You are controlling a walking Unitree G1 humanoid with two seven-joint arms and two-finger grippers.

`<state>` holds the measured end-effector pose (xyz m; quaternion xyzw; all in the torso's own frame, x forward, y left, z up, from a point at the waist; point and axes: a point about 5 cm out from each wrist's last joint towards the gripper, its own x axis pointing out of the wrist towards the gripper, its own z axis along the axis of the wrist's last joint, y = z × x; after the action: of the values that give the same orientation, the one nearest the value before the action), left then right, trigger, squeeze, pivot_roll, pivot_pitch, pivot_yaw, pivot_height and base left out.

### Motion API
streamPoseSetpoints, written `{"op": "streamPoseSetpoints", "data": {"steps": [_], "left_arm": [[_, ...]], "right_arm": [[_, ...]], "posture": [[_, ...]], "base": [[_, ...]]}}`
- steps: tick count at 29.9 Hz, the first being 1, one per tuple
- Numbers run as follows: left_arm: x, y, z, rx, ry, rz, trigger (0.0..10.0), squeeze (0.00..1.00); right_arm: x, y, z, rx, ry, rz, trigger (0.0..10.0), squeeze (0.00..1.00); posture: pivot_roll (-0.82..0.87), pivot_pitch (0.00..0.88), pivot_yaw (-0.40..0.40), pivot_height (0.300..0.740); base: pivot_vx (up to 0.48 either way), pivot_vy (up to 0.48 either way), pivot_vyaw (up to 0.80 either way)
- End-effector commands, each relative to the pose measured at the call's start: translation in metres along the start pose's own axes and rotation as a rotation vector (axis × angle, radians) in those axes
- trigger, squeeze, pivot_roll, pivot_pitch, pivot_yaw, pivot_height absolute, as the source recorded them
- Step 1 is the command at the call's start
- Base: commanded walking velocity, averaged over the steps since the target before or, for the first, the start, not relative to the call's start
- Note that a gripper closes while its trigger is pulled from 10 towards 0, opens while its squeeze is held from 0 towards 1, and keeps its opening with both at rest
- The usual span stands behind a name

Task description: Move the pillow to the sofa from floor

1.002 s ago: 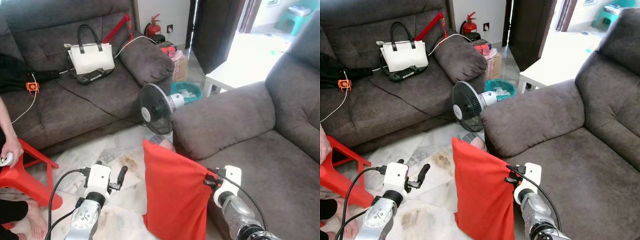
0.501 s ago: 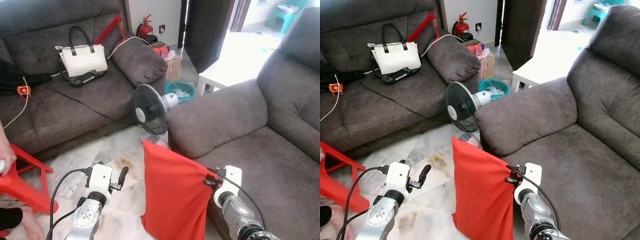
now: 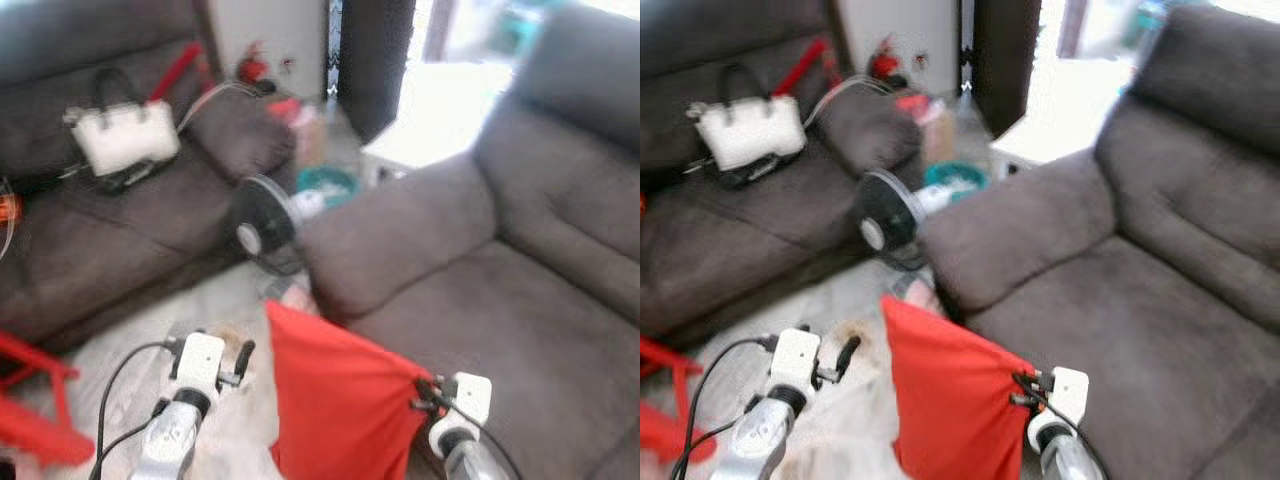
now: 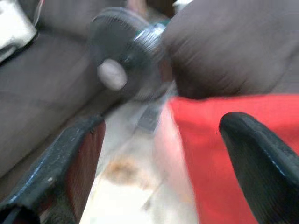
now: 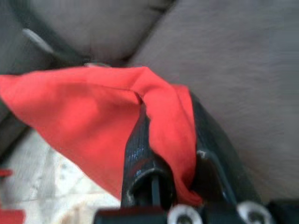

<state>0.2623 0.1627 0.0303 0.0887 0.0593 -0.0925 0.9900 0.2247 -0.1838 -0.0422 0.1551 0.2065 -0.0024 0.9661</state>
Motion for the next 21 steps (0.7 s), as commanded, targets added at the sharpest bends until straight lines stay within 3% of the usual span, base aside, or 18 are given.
{"op": "streamPoseSetpoints", "data": {"steps": [1,21], "left_arm": [[-0.003,0.004,-0.004,0.029,0.018,-0.007,10.0,0.00],[0.006,-0.003,0.000,0.019,0.000,-0.012,10.0,0.00]], "right_arm": [[0.009,0.005,0.026,-0.014,-0.144,0.007,10.0,0.00],[0.002,-0.006,0.036,-0.023,-0.218,-0.048,10.0,0.00]], "posture": [[0.05,0.000,0.038,0.740],[0.05,0.000,0.023,0.740]], "base": [[0.000,0.000,-0.77],[0.000,0.000,-0.77]]}}
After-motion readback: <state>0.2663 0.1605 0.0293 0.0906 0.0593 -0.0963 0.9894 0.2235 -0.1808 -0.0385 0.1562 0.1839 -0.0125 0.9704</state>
